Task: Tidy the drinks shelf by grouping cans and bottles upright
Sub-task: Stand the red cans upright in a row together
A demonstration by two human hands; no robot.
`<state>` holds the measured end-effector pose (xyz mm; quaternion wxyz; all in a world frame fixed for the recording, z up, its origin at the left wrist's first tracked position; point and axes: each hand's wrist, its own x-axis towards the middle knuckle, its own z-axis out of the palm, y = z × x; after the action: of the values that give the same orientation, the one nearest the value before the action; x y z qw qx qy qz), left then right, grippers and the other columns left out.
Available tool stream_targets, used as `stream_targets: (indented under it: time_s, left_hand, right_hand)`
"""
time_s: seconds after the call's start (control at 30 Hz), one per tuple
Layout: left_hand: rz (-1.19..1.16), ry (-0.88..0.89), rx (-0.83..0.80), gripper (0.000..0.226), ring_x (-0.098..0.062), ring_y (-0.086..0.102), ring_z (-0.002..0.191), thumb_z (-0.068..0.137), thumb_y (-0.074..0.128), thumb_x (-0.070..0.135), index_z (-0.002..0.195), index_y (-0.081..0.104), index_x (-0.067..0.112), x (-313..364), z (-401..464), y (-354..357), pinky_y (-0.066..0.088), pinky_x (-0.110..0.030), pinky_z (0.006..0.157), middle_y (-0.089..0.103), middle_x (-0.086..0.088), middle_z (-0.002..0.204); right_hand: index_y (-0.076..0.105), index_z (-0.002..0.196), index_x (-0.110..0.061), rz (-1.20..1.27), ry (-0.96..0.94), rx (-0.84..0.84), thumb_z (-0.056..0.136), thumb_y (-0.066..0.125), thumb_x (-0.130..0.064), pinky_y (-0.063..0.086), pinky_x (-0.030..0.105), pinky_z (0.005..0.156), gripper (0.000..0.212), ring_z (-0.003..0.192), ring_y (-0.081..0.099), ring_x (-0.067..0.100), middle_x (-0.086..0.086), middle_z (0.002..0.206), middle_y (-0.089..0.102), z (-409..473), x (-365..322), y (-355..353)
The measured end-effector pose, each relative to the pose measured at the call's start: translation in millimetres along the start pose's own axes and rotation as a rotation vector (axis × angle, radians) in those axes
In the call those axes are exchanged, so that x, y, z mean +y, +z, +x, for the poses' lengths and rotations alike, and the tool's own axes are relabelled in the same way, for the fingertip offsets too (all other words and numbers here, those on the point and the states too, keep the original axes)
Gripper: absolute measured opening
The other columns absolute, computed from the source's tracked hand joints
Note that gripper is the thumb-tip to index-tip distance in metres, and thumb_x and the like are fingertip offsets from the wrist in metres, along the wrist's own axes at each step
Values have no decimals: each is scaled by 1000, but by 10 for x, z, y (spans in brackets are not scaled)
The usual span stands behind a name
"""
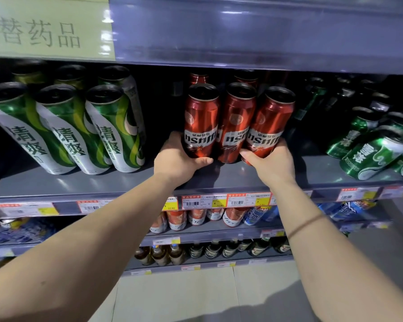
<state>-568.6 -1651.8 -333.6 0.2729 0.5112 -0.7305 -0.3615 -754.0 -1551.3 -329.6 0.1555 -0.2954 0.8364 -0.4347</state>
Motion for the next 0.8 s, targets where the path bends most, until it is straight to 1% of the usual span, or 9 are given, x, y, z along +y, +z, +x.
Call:
stream_targets:
  time_s: [0.13,0.27,0.37,0.47,0.53,0.7,0.8]
  left_hand:
    - [-56,-12,-4,74,-19,61,115,66,89,37,128,54,18,-5,15,1,41,-22,84,66,2,124]
    - [-64,-22,28,72,-21,60,117,68,88,34,128,53,16,22,13,28,40,-21,84,65,0,126]
    - [-65,-12,31,74,-22,60,118,67,88,35,129,52,16,16,18,36,41,-22,87,64,-1,127]
    - [-73,-11,39,75,-23,59,119,68,88,36,130,51,15,6,12,39,41,-22,88,64,-2,128]
    - [-73,-9,59,76,-23,58,120,68,87,37,131,50,15,4,-2,46,40,-22,87,63,-2,129]
    - [-64,-7,74,76,-25,58,120,69,86,39,132,50,15,-20,-15,91,40,-23,86,64,-3,128]
    - [-62,-7,73,77,-25,58,120,69,86,39,132,49,15,-28,-15,92,40,-23,86,64,-3,128]
  right_hand:
    - [47,127,-21,30,-10,-13,69,83,-39,46,33,85,70,98,57,16,-5,113,62,-27,33,-66]
    - [49,129,-23,23,-26,-25,72,81,-33,43,29,82,66,97,57,15,-5,113,63,-28,62,-88]
    - [51,129,-23,33,-21,1,72,81,-35,48,33,82,66,99,63,20,-4,111,68,33,30,-26]
    - [49,131,-27,37,-9,-2,72,80,-39,52,41,87,68,102,64,23,-5,111,69,82,11,21]
    - [47,133,-29,27,-9,-7,72,79,-41,53,43,88,69,103,64,23,-6,112,69,91,11,34]
    - [43,136,-30,1,-2,-11,74,76,-44,53,43,88,72,105,63,25,-5,115,67,90,15,43]
    - [33,143,-31,-72,-13,-11,74,75,-45,51,39,87,82,107,62,27,-3,120,65,55,20,37]
